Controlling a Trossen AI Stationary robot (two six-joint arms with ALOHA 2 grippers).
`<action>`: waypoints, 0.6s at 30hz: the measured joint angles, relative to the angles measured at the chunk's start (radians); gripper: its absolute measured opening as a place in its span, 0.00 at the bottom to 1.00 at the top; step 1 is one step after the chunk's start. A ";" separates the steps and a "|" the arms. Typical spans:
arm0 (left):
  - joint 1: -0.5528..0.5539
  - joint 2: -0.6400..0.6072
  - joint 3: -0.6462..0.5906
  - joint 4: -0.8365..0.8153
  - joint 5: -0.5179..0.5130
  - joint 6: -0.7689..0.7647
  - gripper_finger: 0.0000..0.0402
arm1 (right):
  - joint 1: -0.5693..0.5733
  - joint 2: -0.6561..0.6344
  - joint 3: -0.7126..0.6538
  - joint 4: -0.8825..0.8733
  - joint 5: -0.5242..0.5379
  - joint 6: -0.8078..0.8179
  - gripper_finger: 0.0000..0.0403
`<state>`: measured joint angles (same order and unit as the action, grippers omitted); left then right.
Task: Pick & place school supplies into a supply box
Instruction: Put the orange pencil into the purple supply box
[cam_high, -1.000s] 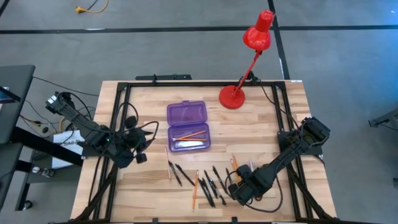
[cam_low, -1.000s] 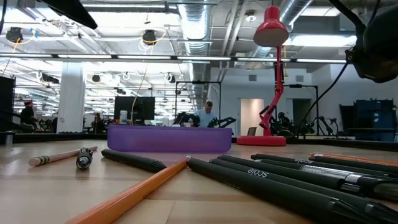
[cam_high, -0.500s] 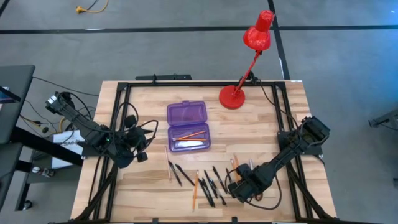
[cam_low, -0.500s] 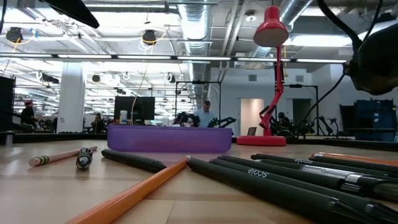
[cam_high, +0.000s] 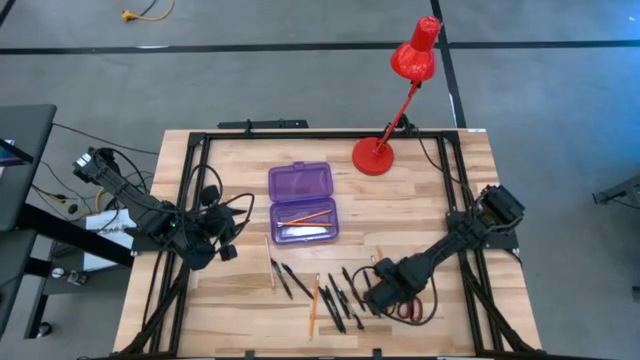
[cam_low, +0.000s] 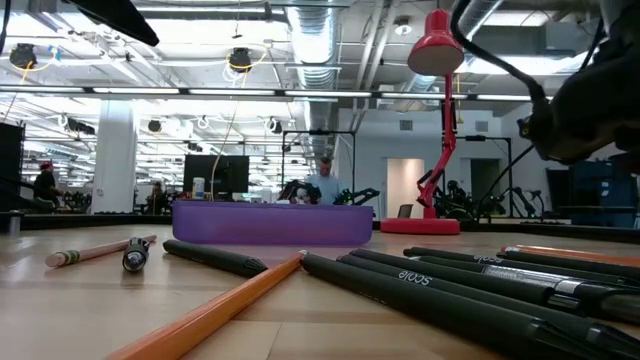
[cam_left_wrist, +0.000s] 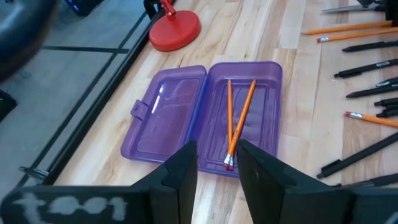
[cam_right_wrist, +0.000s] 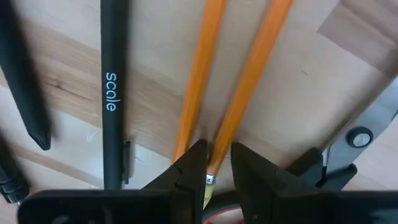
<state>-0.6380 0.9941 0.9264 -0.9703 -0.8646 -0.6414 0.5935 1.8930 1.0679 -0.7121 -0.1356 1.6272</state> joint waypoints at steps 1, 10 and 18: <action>0.000 0.000 0.000 0.000 0.004 -0.001 0.26 | -0.002 0.002 0.000 0.002 -0.004 -0.005 0.16; 0.000 0.000 0.000 -0.008 0.018 0.003 0.26 | -0.046 -0.005 -0.003 0.011 0.034 -0.088 0.02; 0.000 0.000 0.000 -0.009 0.036 0.001 0.26 | -0.062 -0.051 -0.014 0.080 0.126 -0.117 0.01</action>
<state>-0.6380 0.9943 0.9264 -0.9795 -0.8290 -0.6399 0.5320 1.8424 1.0542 -0.6319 -0.0100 1.5098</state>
